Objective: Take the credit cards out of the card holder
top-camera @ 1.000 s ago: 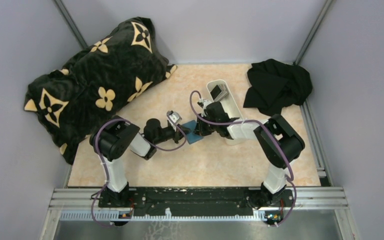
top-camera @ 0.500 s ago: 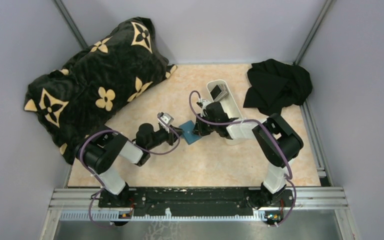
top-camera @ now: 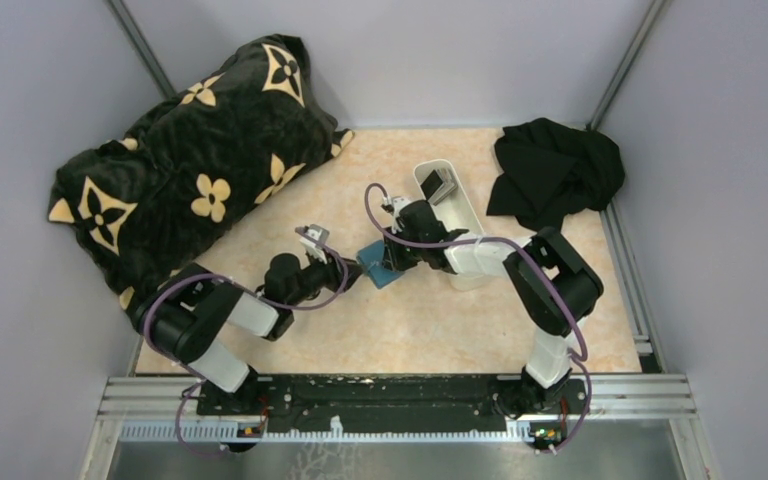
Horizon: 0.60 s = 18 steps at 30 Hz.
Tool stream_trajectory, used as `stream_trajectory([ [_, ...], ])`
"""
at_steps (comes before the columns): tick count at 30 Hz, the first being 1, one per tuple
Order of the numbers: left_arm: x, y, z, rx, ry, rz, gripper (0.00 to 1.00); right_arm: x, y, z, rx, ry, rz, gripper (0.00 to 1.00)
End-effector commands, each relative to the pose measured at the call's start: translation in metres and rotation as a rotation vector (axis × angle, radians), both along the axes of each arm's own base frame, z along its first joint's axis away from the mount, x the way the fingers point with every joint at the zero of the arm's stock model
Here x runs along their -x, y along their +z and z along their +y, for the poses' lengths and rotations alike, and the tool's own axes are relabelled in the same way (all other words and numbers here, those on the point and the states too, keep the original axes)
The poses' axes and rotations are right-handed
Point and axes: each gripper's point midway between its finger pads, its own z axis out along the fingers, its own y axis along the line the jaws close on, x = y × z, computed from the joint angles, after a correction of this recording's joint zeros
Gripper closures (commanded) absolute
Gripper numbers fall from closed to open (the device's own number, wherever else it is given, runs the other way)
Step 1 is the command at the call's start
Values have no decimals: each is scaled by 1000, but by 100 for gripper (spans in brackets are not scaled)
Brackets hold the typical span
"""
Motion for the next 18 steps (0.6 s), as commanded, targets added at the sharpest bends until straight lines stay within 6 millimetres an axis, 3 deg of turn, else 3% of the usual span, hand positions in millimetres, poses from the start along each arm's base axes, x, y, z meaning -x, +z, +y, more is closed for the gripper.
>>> stream_trajectory([
  [1,-9,19,6,0,77,-2,51,-8,1,5,54,9,-44,85],
  [3,-12,26,17,-37,163,-31,37,-9,6,10,47,19,-53,85],
  [6,-23,29,36,-114,302,-16,2,-9,10,20,41,40,-64,85],
  [11,-29,21,70,-165,495,48,1,-7,15,37,35,70,-76,85],
  [18,-20,12,90,-57,632,131,1,-10,26,50,18,82,-98,85],
])
